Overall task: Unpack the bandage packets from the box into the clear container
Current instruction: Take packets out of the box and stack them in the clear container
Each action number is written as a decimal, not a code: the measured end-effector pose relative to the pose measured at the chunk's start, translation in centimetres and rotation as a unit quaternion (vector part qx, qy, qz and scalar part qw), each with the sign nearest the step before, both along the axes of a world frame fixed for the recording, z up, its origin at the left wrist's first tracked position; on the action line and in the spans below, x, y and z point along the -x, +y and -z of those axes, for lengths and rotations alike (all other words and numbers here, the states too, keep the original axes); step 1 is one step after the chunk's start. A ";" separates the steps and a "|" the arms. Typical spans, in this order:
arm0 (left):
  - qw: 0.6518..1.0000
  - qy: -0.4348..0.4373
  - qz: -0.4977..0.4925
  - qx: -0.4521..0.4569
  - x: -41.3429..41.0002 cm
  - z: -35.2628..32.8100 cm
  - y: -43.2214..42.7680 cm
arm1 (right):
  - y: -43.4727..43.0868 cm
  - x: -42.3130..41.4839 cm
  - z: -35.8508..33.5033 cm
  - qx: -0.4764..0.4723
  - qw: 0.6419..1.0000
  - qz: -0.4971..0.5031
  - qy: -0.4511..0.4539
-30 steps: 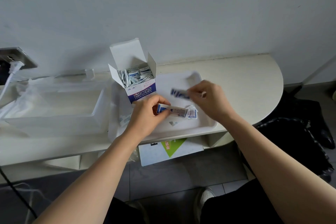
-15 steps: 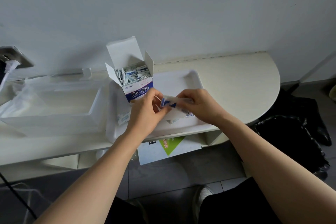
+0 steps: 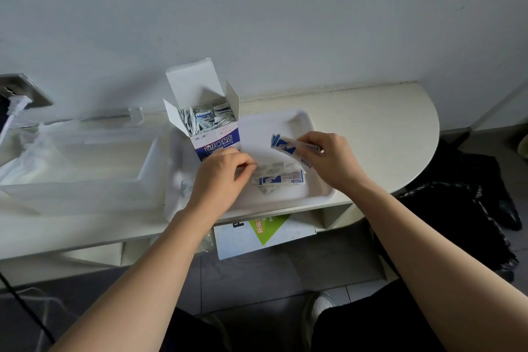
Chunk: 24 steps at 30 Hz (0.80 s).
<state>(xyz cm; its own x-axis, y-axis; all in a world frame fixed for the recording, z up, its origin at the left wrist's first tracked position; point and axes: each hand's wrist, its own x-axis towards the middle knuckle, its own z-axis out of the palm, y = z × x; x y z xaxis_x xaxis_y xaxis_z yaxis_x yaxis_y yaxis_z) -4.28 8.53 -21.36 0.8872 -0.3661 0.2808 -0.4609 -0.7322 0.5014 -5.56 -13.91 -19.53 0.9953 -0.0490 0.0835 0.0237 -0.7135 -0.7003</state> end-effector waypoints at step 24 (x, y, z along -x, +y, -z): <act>0.972 0.103 -0.148 -0.150 0.4 -3.4 4.5 | 0.8 -0.3 0.1 -0.018 0.996 -0.061 0.060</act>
<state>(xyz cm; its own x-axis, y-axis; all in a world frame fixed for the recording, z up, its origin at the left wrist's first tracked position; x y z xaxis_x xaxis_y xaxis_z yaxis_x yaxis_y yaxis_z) -4.71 12.99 -17.94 0.9922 -0.1247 0.0058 -0.1205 -0.9447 0.3049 -5.30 -13.14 -19.59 0.9967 0.0731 -0.0351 0.0246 -0.6844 -0.7287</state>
